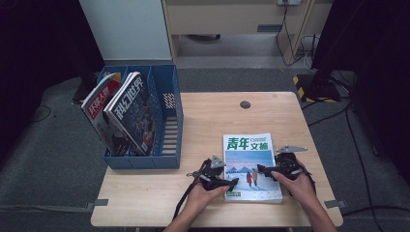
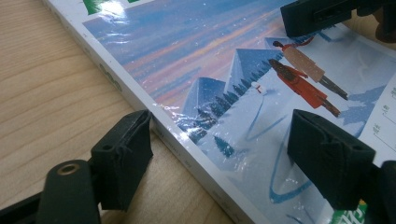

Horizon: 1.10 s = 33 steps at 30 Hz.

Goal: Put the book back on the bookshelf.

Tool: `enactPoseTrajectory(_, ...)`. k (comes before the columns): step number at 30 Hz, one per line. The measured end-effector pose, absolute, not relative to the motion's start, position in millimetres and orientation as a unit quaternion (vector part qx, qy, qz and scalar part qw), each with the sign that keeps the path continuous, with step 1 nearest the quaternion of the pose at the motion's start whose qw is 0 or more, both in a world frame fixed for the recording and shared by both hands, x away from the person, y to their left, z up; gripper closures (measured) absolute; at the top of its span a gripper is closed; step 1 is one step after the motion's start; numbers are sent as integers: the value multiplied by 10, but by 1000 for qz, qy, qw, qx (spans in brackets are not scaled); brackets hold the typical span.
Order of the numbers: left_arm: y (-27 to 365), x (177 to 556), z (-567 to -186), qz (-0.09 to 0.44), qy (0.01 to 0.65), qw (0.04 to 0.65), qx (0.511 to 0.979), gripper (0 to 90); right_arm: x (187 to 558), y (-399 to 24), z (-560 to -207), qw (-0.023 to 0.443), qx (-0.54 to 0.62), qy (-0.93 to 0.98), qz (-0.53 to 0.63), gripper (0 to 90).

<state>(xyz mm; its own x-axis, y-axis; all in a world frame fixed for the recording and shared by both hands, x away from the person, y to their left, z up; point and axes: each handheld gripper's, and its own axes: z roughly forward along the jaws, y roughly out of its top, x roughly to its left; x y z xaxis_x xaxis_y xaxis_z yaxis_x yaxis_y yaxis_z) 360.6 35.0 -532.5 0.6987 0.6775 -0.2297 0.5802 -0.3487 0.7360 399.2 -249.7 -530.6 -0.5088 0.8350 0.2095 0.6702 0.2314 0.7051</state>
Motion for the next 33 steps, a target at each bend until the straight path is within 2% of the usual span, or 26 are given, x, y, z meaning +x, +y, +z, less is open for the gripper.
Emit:
enactPoseTrajectory(10,325,3491,-5285,53,388,411,823,275,4144,-2456,-5302,111,461,794,381,60)
enactPoseTrajectory(17,352,3513,-5349,57,392,438,807,265,4188,-2495,-5288,94,466,794,379,66)
enactPoseTrajectory(20,340,3523,-5356,62,386,438,810,235,4242,-2531,-5315,91,474,788,382,25)
enactPoseTrajectory(24,325,3545,-5356,62,384,436,811,209,4287,-2539,-5345,94,464,786,397,23)
enactPoseTrajectory(29,319,3547,-5357,62,385,436,811,202,4295,-2479,-5345,99,459,791,393,46)
enactPoseTrajectory(33,313,3546,-5357,63,387,435,810,200,4271,-2534,-5321,93,463,785,401,134)
